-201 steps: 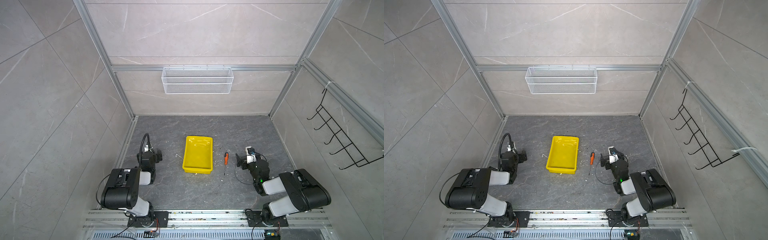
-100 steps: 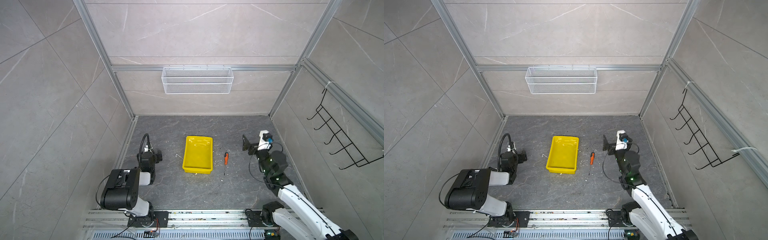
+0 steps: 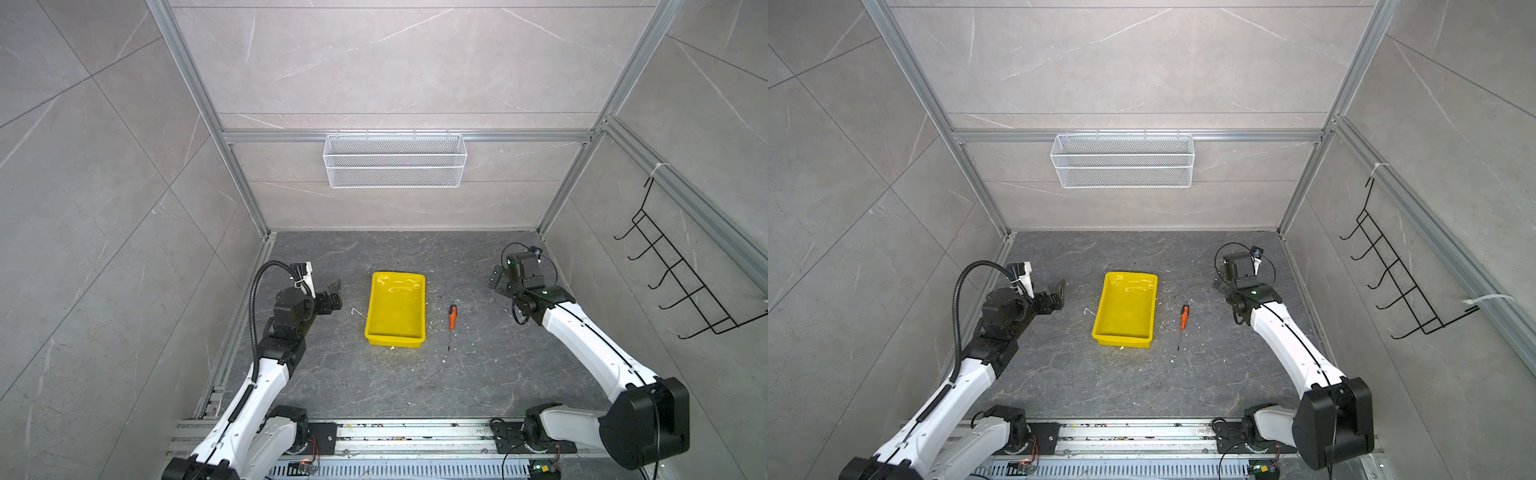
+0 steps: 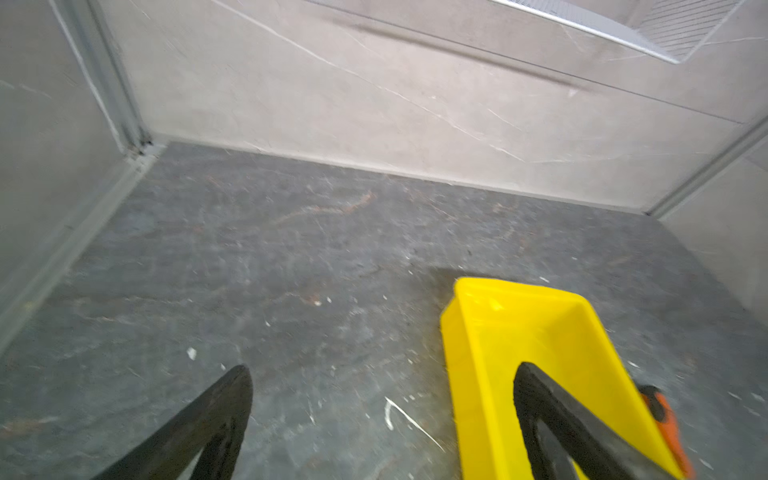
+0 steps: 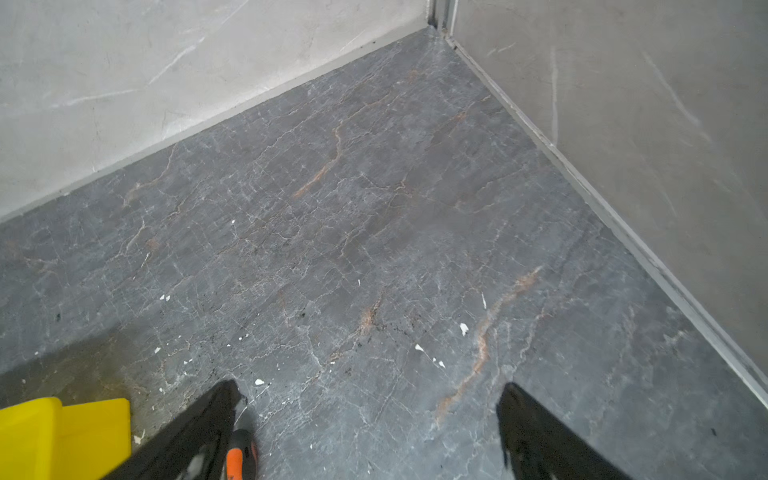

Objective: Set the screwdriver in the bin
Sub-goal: 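Lower the right gripper over the orange screwdriver handle while the left arm lifts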

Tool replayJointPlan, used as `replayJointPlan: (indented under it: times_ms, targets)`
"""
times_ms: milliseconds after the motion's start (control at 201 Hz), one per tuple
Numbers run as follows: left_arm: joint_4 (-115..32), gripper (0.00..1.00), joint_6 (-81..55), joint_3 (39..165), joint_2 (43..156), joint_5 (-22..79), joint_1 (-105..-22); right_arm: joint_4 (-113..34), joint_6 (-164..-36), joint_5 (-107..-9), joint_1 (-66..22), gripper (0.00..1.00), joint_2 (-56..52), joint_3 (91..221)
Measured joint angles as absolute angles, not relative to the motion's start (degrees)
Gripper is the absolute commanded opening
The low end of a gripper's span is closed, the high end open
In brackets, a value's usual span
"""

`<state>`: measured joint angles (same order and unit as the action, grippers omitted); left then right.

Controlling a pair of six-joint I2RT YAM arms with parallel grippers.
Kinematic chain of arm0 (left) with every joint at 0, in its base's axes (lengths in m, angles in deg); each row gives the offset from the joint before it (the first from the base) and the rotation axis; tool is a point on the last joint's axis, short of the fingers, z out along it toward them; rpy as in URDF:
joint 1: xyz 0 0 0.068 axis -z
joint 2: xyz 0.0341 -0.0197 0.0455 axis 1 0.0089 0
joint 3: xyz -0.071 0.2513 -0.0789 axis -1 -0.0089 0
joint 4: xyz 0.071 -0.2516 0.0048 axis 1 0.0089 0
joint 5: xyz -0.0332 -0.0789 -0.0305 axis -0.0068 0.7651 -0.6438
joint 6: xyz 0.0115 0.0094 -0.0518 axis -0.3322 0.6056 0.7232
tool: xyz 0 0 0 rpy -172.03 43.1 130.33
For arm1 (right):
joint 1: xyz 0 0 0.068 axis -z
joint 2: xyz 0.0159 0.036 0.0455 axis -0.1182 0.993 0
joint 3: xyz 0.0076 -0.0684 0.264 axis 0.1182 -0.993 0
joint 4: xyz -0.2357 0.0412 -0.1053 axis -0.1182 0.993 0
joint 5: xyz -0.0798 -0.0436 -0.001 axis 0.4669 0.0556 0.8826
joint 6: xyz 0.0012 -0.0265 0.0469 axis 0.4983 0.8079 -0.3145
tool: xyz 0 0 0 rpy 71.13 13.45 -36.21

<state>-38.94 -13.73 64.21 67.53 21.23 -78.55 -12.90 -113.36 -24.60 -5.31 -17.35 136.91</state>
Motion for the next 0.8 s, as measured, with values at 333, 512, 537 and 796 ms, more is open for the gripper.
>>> replayJointPlan:
  times_ms: [333, 512, 537, 796]
  targets:
    - [-13.8, 1.0, -0.5, 64.0, 63.4, 17.1, -78.5, -23.6, -114.0, -36.7, -4.9, 0.83, -18.7, 125.9]
    - [-8.2, 1.0, 11.0, 64.6, 65.1, 7.5, -79.2, -32.7, -112.3, -38.0, -10.3, 0.83, -17.4, 117.5]
    - [-8.3, 1.0, 12.5, 64.7, 65.7, 6.9, -79.3, -33.7, -112.1, -37.8, -11.3, 0.83, -17.1, 116.8]
    - [-11.9, 0.88, 18.2, 66.7, 74.4, 3.4, -79.3, -46.8, -109.7, -31.3, -23.8, 0.84, -11.5, 112.4]
